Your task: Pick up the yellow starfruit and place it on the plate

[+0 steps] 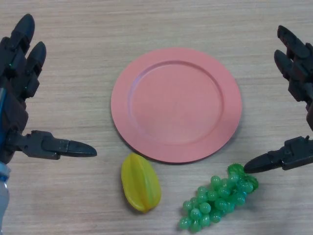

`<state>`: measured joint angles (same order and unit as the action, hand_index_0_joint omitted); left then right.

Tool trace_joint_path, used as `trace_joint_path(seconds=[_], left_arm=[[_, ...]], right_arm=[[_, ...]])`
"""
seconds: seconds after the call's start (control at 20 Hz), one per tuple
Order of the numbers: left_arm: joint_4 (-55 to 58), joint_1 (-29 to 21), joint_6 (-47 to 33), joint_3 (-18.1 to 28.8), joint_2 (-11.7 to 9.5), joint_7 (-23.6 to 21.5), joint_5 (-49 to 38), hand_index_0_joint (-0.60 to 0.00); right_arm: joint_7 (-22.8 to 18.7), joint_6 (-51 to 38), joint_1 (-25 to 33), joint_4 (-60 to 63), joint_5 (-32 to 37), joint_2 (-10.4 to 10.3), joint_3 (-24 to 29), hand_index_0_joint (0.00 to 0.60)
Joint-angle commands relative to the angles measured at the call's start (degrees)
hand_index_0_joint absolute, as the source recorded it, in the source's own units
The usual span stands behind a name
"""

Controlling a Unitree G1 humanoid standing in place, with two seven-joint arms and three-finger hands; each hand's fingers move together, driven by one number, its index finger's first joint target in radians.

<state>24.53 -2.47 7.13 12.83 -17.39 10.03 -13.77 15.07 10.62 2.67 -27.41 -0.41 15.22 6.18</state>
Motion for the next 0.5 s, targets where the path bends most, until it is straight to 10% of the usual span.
trace_joint_path(seconds=[0.05, 0.5], left_arm=[[3.0, -1.3, -7.9, 4.6, -1.7, 0.8, 2.0, 0.0], [4.0, -0.1, -8.1, 4.7, -1.3, 0.5, 3.8, 0.0]], right_arm=[[-2.3, -4.8, 2.0, -4.0, 3.7, 1.9, 4.4, 0.0], [-3.9, -2.6, 3.4, -4.9, 5.5, 2.0, 4.2, 0.0]])
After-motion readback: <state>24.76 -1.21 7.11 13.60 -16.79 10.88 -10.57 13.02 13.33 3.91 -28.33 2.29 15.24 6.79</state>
